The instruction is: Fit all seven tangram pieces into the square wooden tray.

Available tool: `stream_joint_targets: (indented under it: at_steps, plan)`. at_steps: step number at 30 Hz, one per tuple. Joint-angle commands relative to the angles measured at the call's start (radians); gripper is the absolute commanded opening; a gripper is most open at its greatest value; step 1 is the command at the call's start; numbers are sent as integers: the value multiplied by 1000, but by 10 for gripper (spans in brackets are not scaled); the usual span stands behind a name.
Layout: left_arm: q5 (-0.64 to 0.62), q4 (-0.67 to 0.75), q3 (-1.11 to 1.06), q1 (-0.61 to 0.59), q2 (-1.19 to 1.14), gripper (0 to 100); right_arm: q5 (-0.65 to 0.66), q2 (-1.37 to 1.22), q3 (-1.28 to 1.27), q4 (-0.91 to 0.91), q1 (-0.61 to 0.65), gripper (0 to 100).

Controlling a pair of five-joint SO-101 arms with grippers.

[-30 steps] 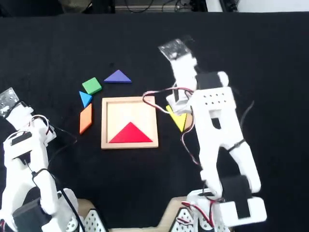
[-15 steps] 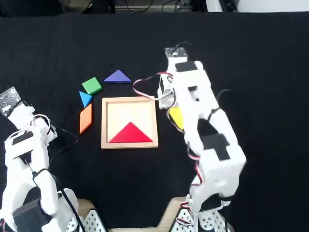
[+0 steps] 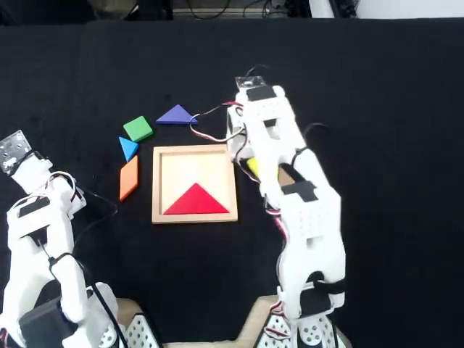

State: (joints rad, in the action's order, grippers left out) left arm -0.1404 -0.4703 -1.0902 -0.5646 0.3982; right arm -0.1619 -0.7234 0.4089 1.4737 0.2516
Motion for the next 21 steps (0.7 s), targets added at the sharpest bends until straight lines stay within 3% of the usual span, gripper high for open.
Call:
stream_joint_targets:
  at_steps: [1,8,13,21]
  plan:
    - [8,20,21,13,3,130,17,-25,105,18,8,325]
    - [8,18,21,13,3,130,89,-150,205,23,23,237]
    - [8,20,21,13,3,130,132,-197,329,163,44,154]
    - [8,18,21,13,3,130,132,-271,487,273,48,190]
